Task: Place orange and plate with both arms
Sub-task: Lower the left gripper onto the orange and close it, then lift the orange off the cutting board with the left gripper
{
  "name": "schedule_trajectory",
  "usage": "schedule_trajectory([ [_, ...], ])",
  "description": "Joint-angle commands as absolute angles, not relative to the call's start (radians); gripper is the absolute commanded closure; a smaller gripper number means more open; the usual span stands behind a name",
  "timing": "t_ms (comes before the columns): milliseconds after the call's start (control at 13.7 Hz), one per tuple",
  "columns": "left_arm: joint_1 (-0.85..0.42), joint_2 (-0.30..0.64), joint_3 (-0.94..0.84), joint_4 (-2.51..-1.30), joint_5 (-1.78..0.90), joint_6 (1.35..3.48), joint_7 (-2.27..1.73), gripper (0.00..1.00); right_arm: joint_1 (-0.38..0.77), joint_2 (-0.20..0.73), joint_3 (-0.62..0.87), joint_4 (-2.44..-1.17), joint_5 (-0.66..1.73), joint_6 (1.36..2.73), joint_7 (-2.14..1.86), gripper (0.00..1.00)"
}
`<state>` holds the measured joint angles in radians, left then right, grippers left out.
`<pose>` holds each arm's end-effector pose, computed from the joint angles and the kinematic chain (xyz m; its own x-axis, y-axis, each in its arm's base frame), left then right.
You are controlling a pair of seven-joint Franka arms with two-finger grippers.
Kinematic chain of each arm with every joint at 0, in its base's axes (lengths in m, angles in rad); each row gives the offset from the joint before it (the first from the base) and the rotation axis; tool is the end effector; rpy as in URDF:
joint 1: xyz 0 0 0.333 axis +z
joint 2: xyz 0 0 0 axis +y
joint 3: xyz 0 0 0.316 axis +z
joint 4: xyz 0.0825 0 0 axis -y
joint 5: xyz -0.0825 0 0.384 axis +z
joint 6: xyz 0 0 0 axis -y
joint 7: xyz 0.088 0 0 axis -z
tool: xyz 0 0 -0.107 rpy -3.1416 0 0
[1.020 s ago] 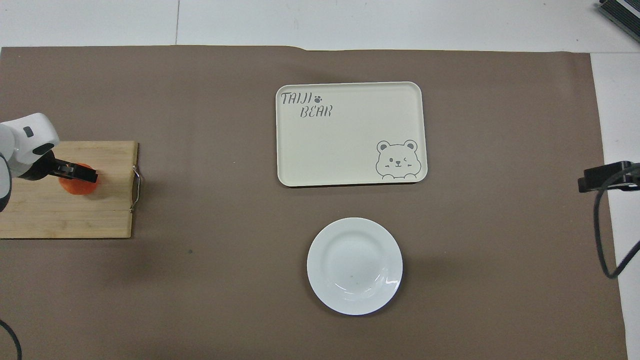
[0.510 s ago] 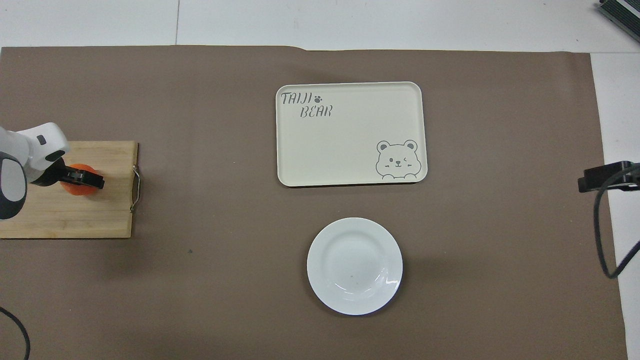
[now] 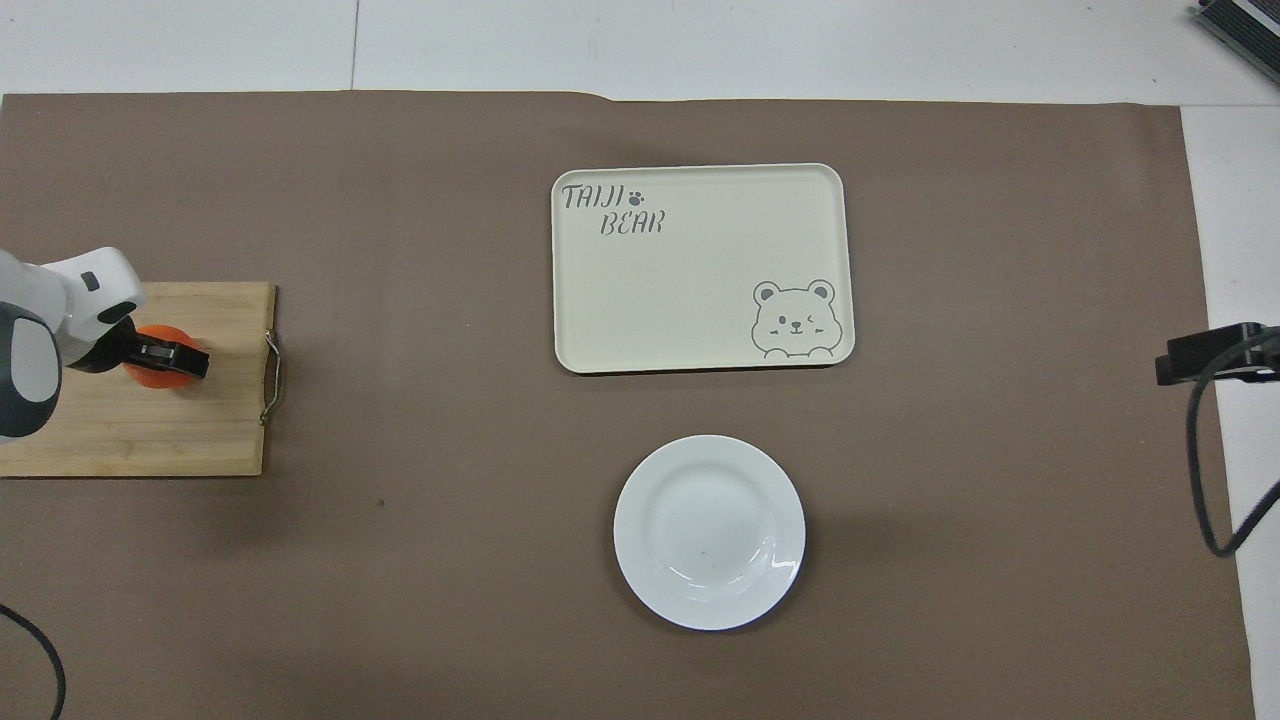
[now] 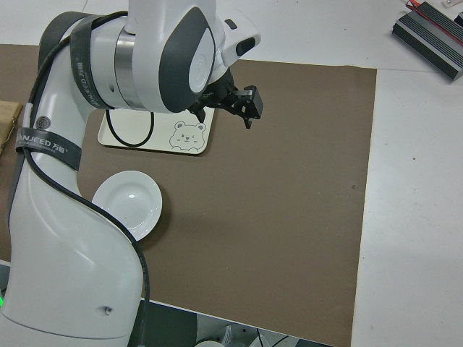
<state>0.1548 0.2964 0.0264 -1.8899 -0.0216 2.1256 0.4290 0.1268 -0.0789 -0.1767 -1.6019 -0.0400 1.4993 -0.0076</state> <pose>0.6040 0.1089 0.3447 0.9706 -0.2351 -0.0510 -0.2336 -0.9717 0.0342 0.5217 -0.0346 0.6456 0.9987 -0.0442 -0.0251 -0.0436 -0.9987 0.0259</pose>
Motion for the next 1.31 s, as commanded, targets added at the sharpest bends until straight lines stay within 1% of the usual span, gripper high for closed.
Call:
schedule_trajectory([
  [0, 0.15, 0.239, 0.021, -1.849, -0.029, 2.037, 0.388, 1.0, 0.123, -0.094, -0.172, -1.618, -0.058, 1.493, -0.026, 0.0],
  [146, 0.144, 0.207, 0.017, -1.824, -0.029, 1.985, 0.325, 1.0, 0.123, -0.094, -0.172, -1.618, -0.058, 1.491, -0.026, 0.0],
  [364, 0.143, 0.132, 0.009, -1.793, -0.029, 1.886, 0.293, 1.0, 0.121, -0.094, -0.172, -1.62, -0.058, 1.486, -0.028, 0.0],
  [510, 0.143, 0.097, 0.002, -1.734, -0.026, 1.781, 0.267, 1.0, 0.121, -0.095, -0.172, -1.62, -0.058, 1.485, -0.028, 0.0],
  [801, 0.143, 0.086, -0.028, -1.568, -0.015, 1.565, 0.212, 1.0, 0.118, -0.098, -0.172, -1.626, -0.058, 1.485, -0.028, 0.0],
  [874, 0.143, 0.084, -0.038, -1.554, -0.015, 1.537, 0.198, 1.0, 0.118, -0.1, -0.172, -1.628, -0.058, 1.485, -0.026, 0.0],
  [1020, 0.137, 0.06, -0.066, -1.584, -0.017, 1.549, 0.152, 1.0, 0.118, -0.101, -0.172, -1.629, -0.058, 1.485, -0.028, 0.0],
  [1238, 0.053, 0.051, -0.069, -1.597, -0.017, 1.548, 0.037, 1.0, 0.118, -0.101, -0.172, -1.631, -0.058, 1.485, -0.028, 0.0],
])
